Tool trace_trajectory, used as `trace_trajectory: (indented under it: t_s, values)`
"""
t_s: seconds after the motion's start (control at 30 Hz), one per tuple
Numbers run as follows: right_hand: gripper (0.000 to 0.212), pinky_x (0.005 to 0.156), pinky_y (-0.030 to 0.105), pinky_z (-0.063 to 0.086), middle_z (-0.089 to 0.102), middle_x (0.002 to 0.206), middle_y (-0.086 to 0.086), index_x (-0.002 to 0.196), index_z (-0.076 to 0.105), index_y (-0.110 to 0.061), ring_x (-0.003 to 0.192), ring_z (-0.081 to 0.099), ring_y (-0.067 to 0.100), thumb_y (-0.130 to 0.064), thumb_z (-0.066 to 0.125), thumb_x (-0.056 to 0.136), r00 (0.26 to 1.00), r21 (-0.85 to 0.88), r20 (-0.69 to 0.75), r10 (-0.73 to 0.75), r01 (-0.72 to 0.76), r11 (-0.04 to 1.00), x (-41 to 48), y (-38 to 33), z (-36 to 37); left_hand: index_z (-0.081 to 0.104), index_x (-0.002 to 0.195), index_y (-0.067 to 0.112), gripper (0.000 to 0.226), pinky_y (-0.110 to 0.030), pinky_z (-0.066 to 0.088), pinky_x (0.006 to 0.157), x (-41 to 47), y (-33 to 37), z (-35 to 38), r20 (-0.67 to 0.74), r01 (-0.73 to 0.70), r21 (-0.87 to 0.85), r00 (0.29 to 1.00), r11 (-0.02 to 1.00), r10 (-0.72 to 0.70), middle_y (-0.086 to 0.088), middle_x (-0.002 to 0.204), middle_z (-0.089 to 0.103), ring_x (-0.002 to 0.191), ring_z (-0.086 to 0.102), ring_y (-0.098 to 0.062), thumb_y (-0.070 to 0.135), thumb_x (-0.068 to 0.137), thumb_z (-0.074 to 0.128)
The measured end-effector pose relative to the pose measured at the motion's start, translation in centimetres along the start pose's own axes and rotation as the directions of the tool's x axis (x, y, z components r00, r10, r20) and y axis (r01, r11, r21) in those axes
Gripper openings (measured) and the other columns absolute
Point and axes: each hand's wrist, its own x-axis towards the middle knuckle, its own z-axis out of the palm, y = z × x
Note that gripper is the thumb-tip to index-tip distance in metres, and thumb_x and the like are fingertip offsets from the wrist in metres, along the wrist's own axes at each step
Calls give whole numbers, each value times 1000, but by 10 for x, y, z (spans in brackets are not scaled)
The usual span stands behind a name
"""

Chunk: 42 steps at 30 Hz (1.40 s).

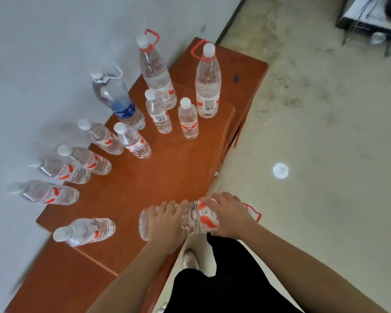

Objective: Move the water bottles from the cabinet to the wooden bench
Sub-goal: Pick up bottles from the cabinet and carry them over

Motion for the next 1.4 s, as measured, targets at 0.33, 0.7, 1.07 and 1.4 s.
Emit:
trace_trajectory:
  t_s: [0.33, 0.7, 1.07, 1.4]
  values:
    - [95, 88, 48, 56, 62, 127, 10, 142, 41, -29, 110, 62, 34, -66, 80, 63, 849, -17, -438, 296, -337, 941, -157, -32, -5, 59, 127, 30, 73, -51, 36, 91, -53, 64, -56, -370, -380, 17, 857, 925, 359, 1, 109, 61, 101, 55, -27, 29, 59, 84]
    - [112, 95, 55, 49, 60, 129, 13, 147, 42, -27, 117, 57, 36, -52, 93, 50, 490, 136, -659, 571, -668, 731, -358, -43, 20, 58, 134, 28, 86, -54, 36, 100, -146, 224, -114, -393, -650, 240, 614, 721, 685, -1, 121, 61, 114, 57, -29, 26, 54, 87]
    - [97, 98, 56, 45, 60, 126, 9, 138, 50, -30, 116, 57, 36, -36, 89, 50, -41, 440, -646, 762, -836, 328, -734, -54, 207, 54, 139, 29, 98, -54, 32, 106, -407, 517, -39, -269, -898, 367, 146, 242, 952, -1, 126, 59, 117, 56, -27, 34, 48, 89]
    - [94, 99, 54, 42, 54, 132, 9, 142, 47, -30, 120, 52, 36, -34, 88, 58, -493, 628, -518, 699, -774, -80, -995, -100, 336, 54, 140, 25, 100, -55, 31, 105, -630, 739, 14, -137, -879, 400, -339, -261, 931, -5, 127, 59, 117, 57, -31, 33, 48, 92]
